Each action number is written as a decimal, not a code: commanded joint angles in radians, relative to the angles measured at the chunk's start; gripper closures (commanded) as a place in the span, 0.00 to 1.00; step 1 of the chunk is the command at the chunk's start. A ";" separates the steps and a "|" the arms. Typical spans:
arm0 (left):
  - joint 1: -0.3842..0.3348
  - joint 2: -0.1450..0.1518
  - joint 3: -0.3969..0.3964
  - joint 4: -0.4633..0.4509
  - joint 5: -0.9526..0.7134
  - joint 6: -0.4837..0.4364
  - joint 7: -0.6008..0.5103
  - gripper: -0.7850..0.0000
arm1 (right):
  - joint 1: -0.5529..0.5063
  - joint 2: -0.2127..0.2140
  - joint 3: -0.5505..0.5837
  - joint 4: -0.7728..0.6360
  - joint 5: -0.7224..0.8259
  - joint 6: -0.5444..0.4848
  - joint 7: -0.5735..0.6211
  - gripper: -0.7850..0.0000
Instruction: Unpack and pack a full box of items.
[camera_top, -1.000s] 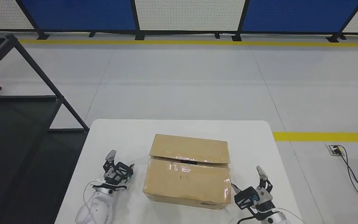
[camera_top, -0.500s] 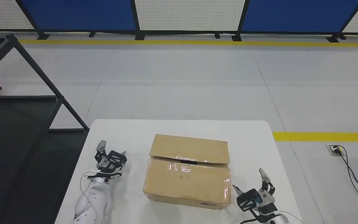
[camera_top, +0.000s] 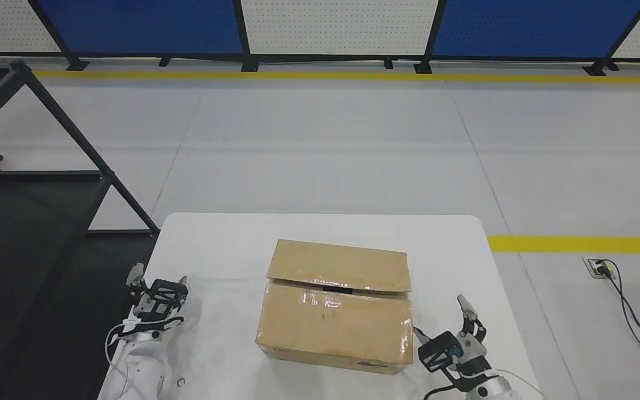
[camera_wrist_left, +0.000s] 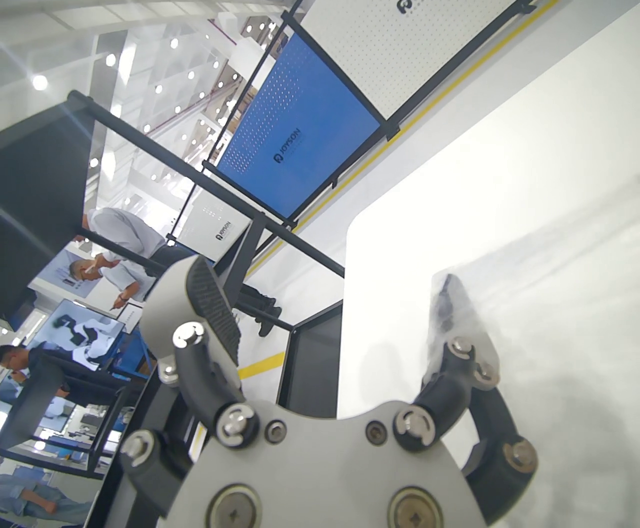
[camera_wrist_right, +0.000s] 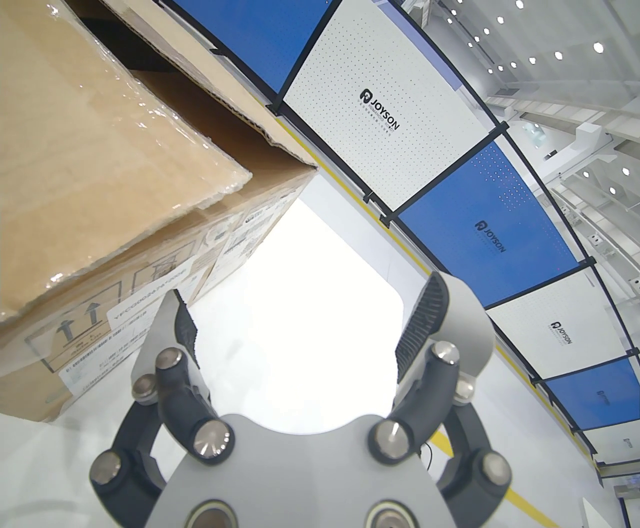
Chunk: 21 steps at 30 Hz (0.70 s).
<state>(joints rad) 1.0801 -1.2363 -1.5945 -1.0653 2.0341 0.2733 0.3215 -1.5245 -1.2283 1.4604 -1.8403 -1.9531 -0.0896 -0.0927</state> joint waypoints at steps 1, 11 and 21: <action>0.016 0.002 -0.012 -0.006 -0.006 0.006 -0.004 0.00 | 0.006 0.000 -0.003 0.000 -0.002 -0.003 0.004 0.00; 0.083 0.010 -0.079 -0.059 -0.056 0.055 -0.026 0.00 | 0.034 -0.001 -0.021 -0.002 -0.014 -0.020 0.024 0.00; 0.123 0.016 -0.133 -0.097 -0.092 0.082 -0.064 0.00 | 0.046 -0.002 -0.030 0.003 -0.016 -0.024 0.029 0.00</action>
<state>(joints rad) 1.2018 -1.2208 -1.7245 -1.1612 1.9454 0.3518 0.2596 -1.4785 -1.2304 1.4303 -1.8379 -1.9698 -0.1131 -0.0637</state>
